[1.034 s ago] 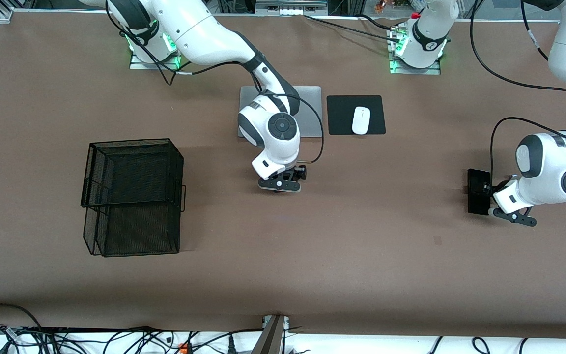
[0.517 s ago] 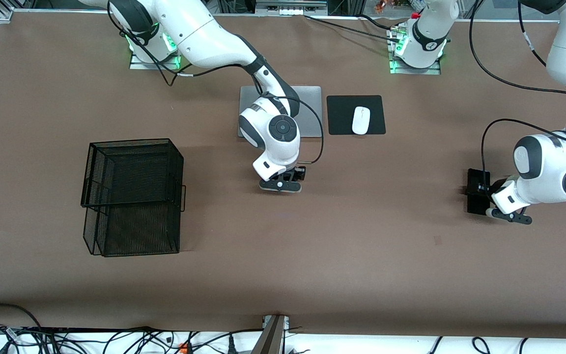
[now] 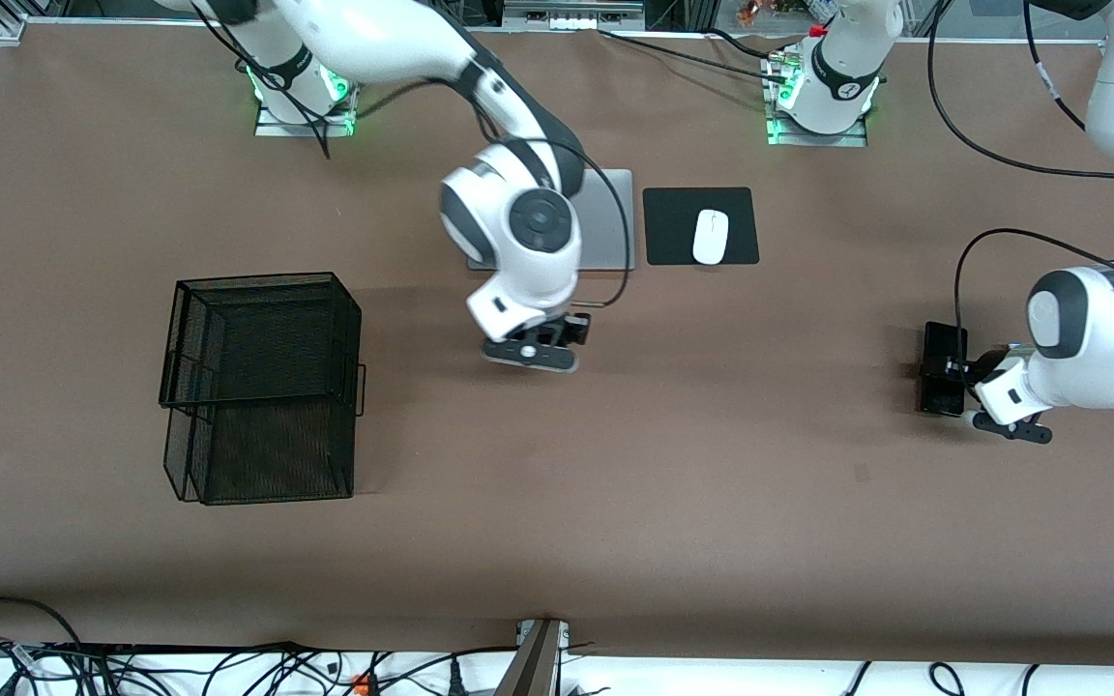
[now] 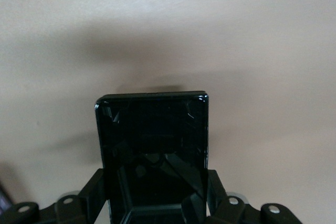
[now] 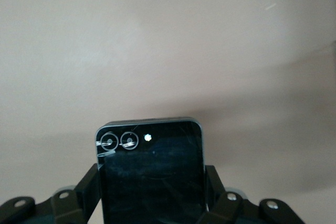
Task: Place phones with both arms
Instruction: 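Grasp the flip phone with the right gripper while the left gripper reaches the black phone, then carry the flip phone to the basket while the left gripper lifts the black phone, then drop the flip phone in the basket while the left gripper sets down the black phone, then grasp the black phone with the right gripper while the left gripper grasps the white phone, then carry the black phone to the basket while the left gripper carries the white phone, then release the black phone in the basket while the left gripper sets down the white phone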
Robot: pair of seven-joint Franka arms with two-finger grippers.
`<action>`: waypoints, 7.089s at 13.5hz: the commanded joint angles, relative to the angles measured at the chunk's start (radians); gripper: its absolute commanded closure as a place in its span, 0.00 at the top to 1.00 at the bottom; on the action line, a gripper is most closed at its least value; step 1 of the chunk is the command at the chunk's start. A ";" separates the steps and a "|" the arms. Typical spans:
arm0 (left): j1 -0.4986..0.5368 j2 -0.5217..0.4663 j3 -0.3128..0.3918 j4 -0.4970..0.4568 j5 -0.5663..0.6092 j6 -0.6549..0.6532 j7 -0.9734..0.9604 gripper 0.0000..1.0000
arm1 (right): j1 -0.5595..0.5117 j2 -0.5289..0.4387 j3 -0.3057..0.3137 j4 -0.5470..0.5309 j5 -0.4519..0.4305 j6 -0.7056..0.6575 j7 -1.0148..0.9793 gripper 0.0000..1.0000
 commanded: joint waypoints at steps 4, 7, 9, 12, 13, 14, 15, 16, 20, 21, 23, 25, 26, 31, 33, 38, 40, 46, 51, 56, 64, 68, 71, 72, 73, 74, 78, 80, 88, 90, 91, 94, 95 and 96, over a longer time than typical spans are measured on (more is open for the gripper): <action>-0.065 -0.018 -0.242 0.189 -0.017 -0.300 -0.408 0.37 | -0.201 -0.369 -0.095 -0.347 0.038 -0.142 -0.421 0.00; -0.284 0.025 -0.244 0.214 -0.017 -0.284 -0.672 0.37 | -0.201 -0.541 -0.292 -0.641 0.047 0.028 -0.699 0.00; -0.393 0.066 -0.244 0.243 -0.019 -0.199 -0.822 0.37 | -0.201 -0.575 -0.382 -0.752 0.060 0.117 -0.826 0.00; -0.541 0.121 -0.244 0.242 -0.072 0.022 -1.005 0.49 | -0.216 -0.533 -0.462 -0.825 0.130 0.219 -0.943 0.00; -0.579 0.146 -0.244 0.242 -0.085 0.121 -1.071 0.53 | -0.239 -0.499 -0.464 -0.823 0.165 0.225 -0.968 0.00; -0.610 0.166 -0.242 0.240 -0.085 0.200 -1.116 0.53 | -0.257 -0.465 -0.464 -0.816 0.191 0.230 -0.989 0.00; -0.656 0.202 -0.242 0.240 -0.085 0.261 -1.151 0.53 | -0.262 -0.437 -0.464 -0.806 0.216 0.239 -0.992 0.01; -0.696 0.227 -0.239 0.239 -0.080 0.320 -1.180 0.53 | -0.262 -0.422 -0.463 -0.791 0.219 0.239 -0.982 0.45; -0.771 0.258 -0.195 0.228 -0.064 0.385 -1.200 1.00 | -0.260 -0.393 -0.461 -0.704 0.239 0.214 -0.974 1.00; -0.771 0.250 -0.192 0.225 -0.065 0.380 -1.204 1.00 | -0.259 -0.394 -0.461 -0.667 0.239 0.182 -0.973 1.00; -0.753 0.209 -0.190 0.225 -0.065 0.330 -1.226 1.00 | -0.260 -0.394 -0.463 -0.557 0.236 0.066 -0.971 1.00; -0.705 0.136 -0.163 0.232 -0.063 0.169 -1.228 1.00 | -0.260 -0.394 -0.463 -0.448 0.225 -0.058 -0.957 1.00; -0.670 0.103 -0.149 0.234 -0.063 0.105 -1.216 1.00 | -0.256 -0.394 -0.463 -0.411 0.221 -0.100 -0.945 1.00; -0.448 0.048 -0.147 0.225 0.013 -0.189 -1.017 1.00 | -0.131 -0.391 -0.446 -0.345 0.230 -0.178 -0.794 1.00; -0.348 0.052 -0.144 0.223 0.047 -0.238 -0.855 1.00 | -0.006 -0.352 -0.441 -0.331 0.233 -0.166 -0.668 1.00; -0.104 0.056 -0.144 0.199 0.199 -0.240 -0.448 1.00 | 0.241 -0.112 -0.395 -0.092 0.242 -0.140 -0.398 1.00; -0.011 0.060 -0.142 0.193 0.226 -0.229 -0.347 1.00 | 0.250 -0.057 -0.322 -0.069 0.282 -0.046 -0.341 1.00; 0.275 0.074 -0.149 0.053 0.348 0.149 -0.148 1.00 | 0.296 0.092 -0.240 -0.124 0.245 0.234 -0.419 1.00; 0.352 0.074 -0.149 -0.037 0.348 0.293 -0.102 1.00 | 0.296 0.115 -0.239 -0.252 0.259 0.419 -0.551 1.00; 0.392 0.100 -0.149 -0.039 0.348 0.300 -0.073 1.00 | 0.293 0.159 -0.223 -0.257 0.302 0.481 -0.554 1.00; 0.390 0.105 -0.168 -0.028 0.334 0.241 -0.065 0.39 | 0.289 0.183 -0.212 -0.254 0.357 0.504 -0.546 0.52; 0.390 0.036 -0.306 0.022 0.332 0.006 -0.152 0.40 | 0.286 0.118 -0.223 -0.221 0.356 0.393 -0.510 0.00; 0.387 0.022 -0.459 0.083 0.332 -0.179 -0.287 0.40 | 0.287 0.043 -0.306 -0.109 0.356 0.135 -0.410 0.00; 0.372 0.023 -0.519 0.099 0.334 -0.230 -0.355 0.40 | 0.286 0.002 -0.342 -0.104 0.356 0.075 -0.404 0.00; 0.338 0.023 -0.564 0.107 0.334 -0.262 -0.411 0.41 | 0.283 -0.036 -0.378 -0.108 0.356 0.031 -0.400 0.00; 0.277 0.023 -0.595 0.113 0.335 -0.276 -0.444 0.41 | 0.280 -0.072 -0.413 -0.113 0.356 -0.026 -0.391 0.00; -0.068 0.107 -0.581 0.163 0.331 -0.252 -0.726 0.48 | 0.276 -0.243 -0.615 -0.299 0.348 -0.151 -0.507 0.00; -0.140 0.140 -0.580 0.163 0.297 -0.116 -0.841 0.50 | 0.276 -0.316 -0.708 -0.416 0.342 -0.131 -0.618 0.00; -0.422 0.368 -0.540 0.160 0.151 0.519 -0.989 0.53 | 0.276 -0.396 -0.828 -0.806 0.356 0.211 -0.969 0.00; -0.518 0.372 -0.471 0.160 0.151 0.589 -1.053 0.57 | 0.275 -0.376 -0.826 -0.805 0.368 0.225 -0.968 0.09; -0.532 0.368 -0.463 0.159 0.153 0.590 -1.096 0.78 | 0.275 -0.364 -0.825 -0.800 0.388 0.227 -0.968 0.43; -0.512 0.336 -0.465 0.148 0.153 0.575 -1.156 1.00 | 0.272 -0.347 -0.825 -0.764 0.409 0.213 -0.970 1.00; -0.497 0.320 -0.463 0.145 0.153 0.552 -1.156 1.00 | 0.269 -0.347 -0.826 -0.738 0.409 0.205 -0.974 1.00; -0.471 0.300 -0.465 0.145 0.159 0.514 -1.153 1.00 | 0.264 -0.350 -0.829 -0.710 0.406 0.178 -0.976 1.00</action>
